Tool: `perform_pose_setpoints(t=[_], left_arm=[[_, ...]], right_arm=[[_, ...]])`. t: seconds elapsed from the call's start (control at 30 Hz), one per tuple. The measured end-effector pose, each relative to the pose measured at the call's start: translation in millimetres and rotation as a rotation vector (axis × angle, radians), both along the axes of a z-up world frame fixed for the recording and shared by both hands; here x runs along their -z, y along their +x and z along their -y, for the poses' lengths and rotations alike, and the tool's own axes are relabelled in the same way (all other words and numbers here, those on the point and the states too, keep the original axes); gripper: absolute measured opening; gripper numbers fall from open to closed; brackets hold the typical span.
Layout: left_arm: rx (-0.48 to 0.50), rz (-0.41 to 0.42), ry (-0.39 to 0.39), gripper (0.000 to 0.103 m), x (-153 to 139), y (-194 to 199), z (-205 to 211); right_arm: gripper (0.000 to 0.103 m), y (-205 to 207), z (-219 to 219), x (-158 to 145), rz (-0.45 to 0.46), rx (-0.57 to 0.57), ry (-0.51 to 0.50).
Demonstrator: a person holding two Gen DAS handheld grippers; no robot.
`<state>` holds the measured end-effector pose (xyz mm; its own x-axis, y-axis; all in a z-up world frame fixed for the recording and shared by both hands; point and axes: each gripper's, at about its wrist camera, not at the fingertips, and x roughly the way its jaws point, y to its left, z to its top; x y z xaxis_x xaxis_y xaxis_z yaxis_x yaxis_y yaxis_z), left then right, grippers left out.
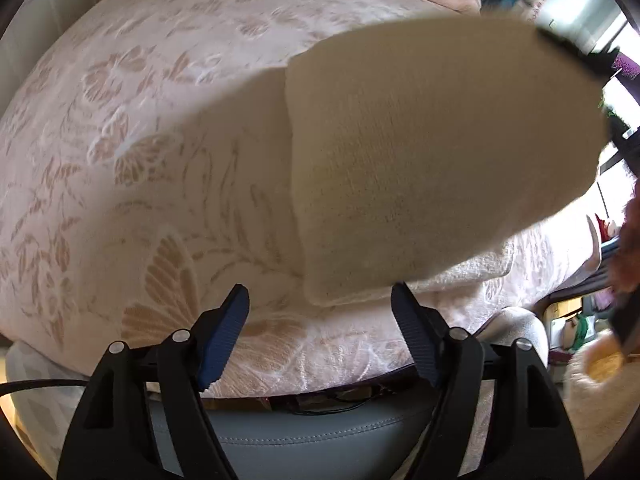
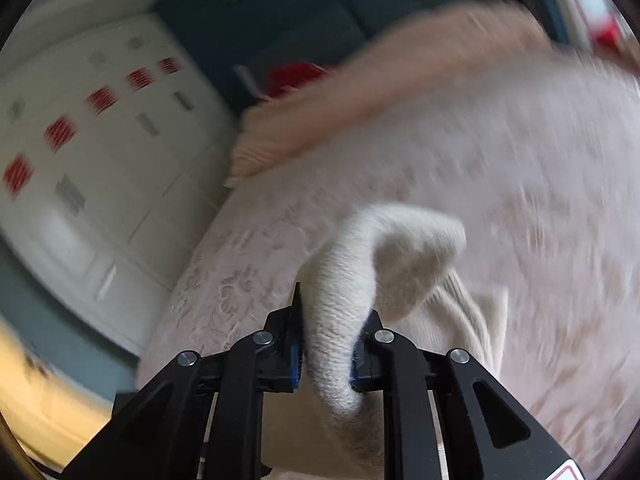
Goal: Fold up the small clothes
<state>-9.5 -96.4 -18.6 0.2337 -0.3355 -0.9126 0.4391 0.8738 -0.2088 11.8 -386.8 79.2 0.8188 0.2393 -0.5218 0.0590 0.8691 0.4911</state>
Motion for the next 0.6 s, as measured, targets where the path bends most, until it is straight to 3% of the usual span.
perform_pose_setpoints(t=[0.03, 0.07, 0.1, 0.17, 0.2, 0.23, 0.33, 0.37, 0.5, 0.53, 0.57, 0.6], left_arm=[[0.005, 0.007, 0.013, 0.073, 2, 0, 2], [0.005, 0.009, 0.039, 0.073, 7, 1, 6], [0.001, 0.003, 0.055, 0.073, 14, 2, 10], [-0.009, -0.025, 0.055, 0.073, 21, 5, 12], [-0.014, -0.043, 0.050, 0.073, 24, 6, 12], [-0.017, -0.055, 0.042, 0.073, 24, 6, 12], [-0.002, -0.039, 0.038, 0.073, 22, 2, 14], [0.003, -0.034, 0.038, 0.073, 22, 2, 15], [-0.019, -0.043, 0.027, 0.068, 28, 4, 17], [-0.024, -0.048, 0.018, 0.053, 29, 6, 16], [-0.022, -0.058, 0.001, 0.030, 30, 7, 15], [-0.018, -0.064, -0.005, 0.023, 32, 8, 13]], right_arm=[[0.017, 0, -3, 1, -0.004, -0.002, -0.047], [0.019, 8, 1, 22, -0.080, 0.017, -0.096], [0.021, 20, 12, 57, -0.203, 0.046, -0.117], [0.019, 29, 40, 122, -0.454, 0.122, -0.037], [0.020, 19, 52, 134, -0.471, 0.157, 0.054], [0.020, 3, 59, 127, -0.396, 0.171, 0.143], [0.029, -39, 64, 96, -0.302, 0.221, 0.129], [0.040, -48, 64, 93, -0.300, 0.220, 0.134], [0.044, -79, 58, 117, -0.345, 0.179, 0.293], [0.045, -82, 53, 127, -0.361, 0.176, 0.324], [0.047, -80, 48, 135, -0.372, 0.177, 0.327], [0.046, -78, 44, 140, -0.378, 0.181, 0.324]])
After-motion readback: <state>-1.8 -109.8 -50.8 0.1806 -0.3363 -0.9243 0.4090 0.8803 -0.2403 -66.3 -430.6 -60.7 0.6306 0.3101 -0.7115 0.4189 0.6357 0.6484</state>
